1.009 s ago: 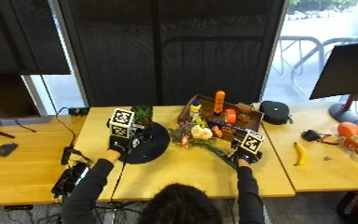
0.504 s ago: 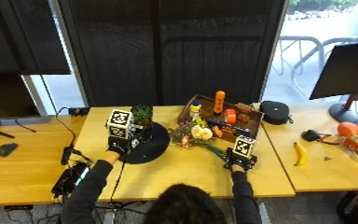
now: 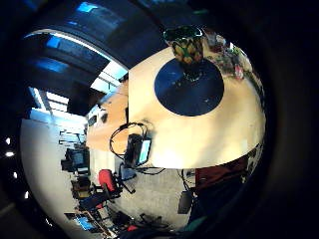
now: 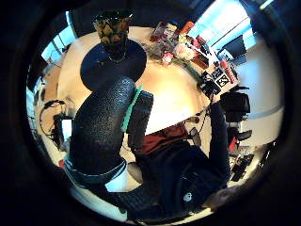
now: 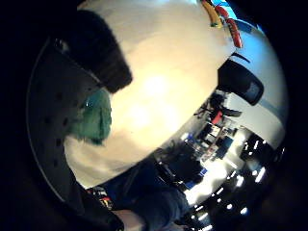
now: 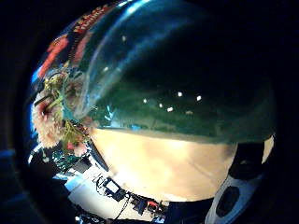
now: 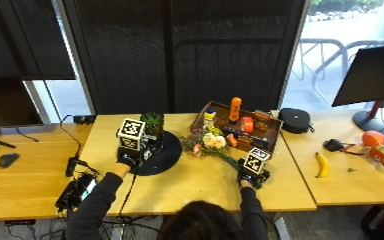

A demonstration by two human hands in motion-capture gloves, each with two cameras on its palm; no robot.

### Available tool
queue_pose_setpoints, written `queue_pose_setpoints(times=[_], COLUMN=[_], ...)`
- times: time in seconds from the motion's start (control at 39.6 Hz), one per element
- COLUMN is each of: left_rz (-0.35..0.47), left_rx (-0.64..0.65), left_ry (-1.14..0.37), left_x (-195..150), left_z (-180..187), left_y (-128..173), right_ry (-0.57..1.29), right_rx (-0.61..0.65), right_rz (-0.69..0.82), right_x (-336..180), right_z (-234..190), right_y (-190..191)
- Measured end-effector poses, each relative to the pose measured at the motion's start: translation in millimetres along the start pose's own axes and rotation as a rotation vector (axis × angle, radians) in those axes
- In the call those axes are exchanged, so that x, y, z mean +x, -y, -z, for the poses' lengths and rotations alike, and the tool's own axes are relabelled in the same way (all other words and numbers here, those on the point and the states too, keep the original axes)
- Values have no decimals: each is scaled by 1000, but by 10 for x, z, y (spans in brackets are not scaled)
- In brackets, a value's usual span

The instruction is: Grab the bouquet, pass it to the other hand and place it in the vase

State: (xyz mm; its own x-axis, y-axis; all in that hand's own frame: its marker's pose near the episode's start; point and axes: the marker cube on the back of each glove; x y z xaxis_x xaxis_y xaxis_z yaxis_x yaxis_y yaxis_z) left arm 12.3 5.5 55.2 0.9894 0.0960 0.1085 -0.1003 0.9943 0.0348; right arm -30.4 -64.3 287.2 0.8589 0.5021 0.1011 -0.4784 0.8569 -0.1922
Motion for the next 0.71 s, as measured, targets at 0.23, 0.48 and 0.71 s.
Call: queue_pose_setpoints(times=[0.23, 0.48, 0.71], left_rz=[7, 1, 2], left_rx=[-9, -83, -311], left_ry=[-13, -162, -853], left_x=[13, 125, 403], left_z=[26, -9, 25], left_y=[16, 103, 213], right_ry=[167, 630, 981], right_rx=[-21, 204, 327], right_rz=[-122, 131, 349], right_x=[180, -67, -399], right_z=[-201, 113, 666], right_y=[-31, 29, -213])
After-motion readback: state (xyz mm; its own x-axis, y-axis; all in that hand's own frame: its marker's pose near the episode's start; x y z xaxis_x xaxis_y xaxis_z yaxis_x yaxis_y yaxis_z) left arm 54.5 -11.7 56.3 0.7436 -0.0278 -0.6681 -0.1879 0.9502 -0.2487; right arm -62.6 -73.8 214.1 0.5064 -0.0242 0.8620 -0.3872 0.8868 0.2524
